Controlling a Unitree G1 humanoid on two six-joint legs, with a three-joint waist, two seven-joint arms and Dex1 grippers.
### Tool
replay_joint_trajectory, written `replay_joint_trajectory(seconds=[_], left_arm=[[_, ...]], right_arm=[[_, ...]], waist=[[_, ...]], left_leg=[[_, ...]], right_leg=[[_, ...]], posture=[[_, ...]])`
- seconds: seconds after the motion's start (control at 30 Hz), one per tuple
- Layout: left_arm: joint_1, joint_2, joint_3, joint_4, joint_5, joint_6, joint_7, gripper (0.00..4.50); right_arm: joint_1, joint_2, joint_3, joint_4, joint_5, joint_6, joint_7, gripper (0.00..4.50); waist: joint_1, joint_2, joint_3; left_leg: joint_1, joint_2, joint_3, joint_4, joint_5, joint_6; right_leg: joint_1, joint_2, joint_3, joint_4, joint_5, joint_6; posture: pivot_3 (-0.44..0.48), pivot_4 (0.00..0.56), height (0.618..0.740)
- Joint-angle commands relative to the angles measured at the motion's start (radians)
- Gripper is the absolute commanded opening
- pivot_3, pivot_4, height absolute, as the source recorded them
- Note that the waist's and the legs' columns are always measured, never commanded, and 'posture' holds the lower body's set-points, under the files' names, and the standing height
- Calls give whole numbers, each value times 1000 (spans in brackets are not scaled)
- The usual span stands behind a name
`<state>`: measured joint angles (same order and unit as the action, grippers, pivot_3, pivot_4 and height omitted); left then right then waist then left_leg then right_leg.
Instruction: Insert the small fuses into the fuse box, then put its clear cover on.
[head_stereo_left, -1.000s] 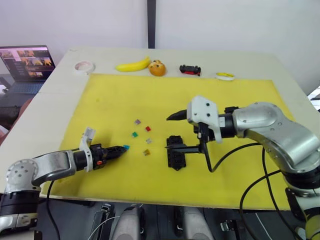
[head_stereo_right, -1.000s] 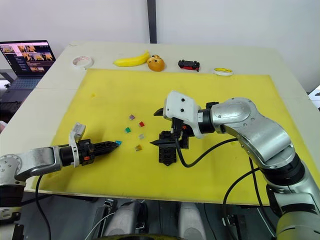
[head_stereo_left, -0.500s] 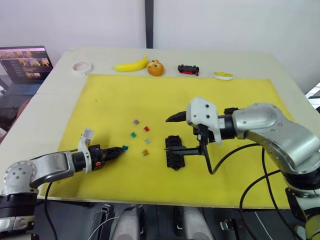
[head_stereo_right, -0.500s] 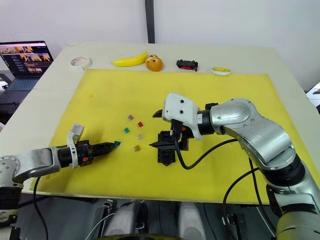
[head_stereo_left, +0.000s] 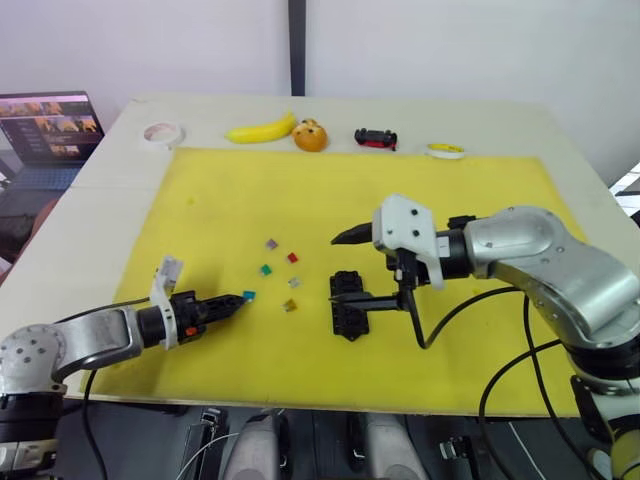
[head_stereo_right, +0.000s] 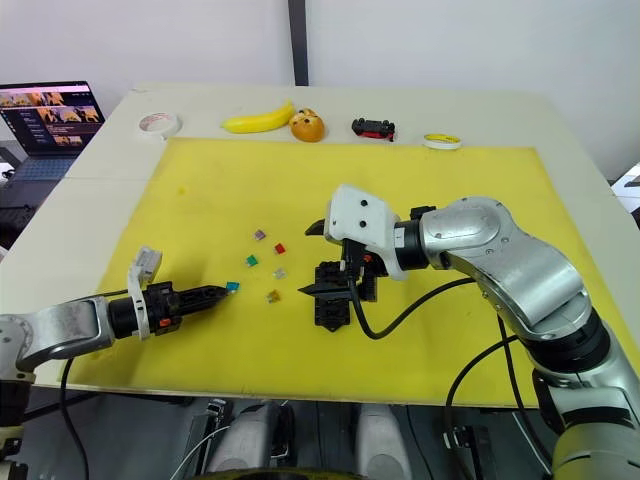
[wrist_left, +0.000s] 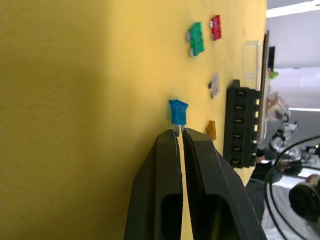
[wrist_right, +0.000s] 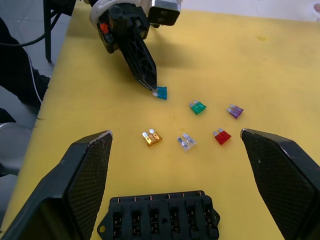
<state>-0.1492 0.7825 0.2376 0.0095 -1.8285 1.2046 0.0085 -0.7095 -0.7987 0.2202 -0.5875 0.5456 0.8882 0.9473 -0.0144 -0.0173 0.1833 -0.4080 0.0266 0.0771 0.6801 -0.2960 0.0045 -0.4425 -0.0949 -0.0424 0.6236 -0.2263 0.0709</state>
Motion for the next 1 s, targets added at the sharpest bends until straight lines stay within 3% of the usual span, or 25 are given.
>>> replay_joint_trajectory(seconds=[0.03,0.27,0.5,0.6,0.7,0.8,1.0], left_arm=[[-28,27,82,-65,92,-45,-157,234],[-164,127,120,-114,157,-11,-405,234],[-127,138,74,-110,288,13,-474,234],[-70,127,91,-94,263,40,-468,234],[25,115,86,-77,203,86,-405,972],[51,101,78,-44,155,98,-331,2454],[34,66,26,83,7,97,-143,2454]], right_arm=[[13,7,-59,-22,44,21,-14,4406],[43,79,-200,1,239,157,-86,4406],[48,66,-191,-4,253,167,-110,4406],[51,61,-184,-10,254,163,-113,4406],[53,55,-171,-14,246,156,-113,4406],[50,50,-160,-15,240,150,-112,4406],[43,40,-140,-10,224,132,-107,4406]], waist=[[1,0,0],[3,-1,0],[0,0,1],[1,0,1],[-3,0,1],[2,0,1],[5,0,1]], left_leg=[[0,0,0,0,0,0],[-2,0,0,1,0,1],[-1,1,1,1,-1,2],[-1,2,1,1,-1,2],[-1,3,1,1,-1,3],[-1,4,1,1,-1,2],[-1,3,0,2,-1,2]], right_leg=[[0,0,0,0,0,0],[0,0,-3,-1,0,0],[0,6,-3,-1,0,1],[0,7,-2,-1,0,1],[0,7,-1,-1,0,1],[0,7,-1,-1,1,2],[0,6,-1,0,0,1]], posture=[[0,150,737],[0,150,737],[0,150,737],[0,150,737],[0,150,737],[0,150,737],[0,150,737]])
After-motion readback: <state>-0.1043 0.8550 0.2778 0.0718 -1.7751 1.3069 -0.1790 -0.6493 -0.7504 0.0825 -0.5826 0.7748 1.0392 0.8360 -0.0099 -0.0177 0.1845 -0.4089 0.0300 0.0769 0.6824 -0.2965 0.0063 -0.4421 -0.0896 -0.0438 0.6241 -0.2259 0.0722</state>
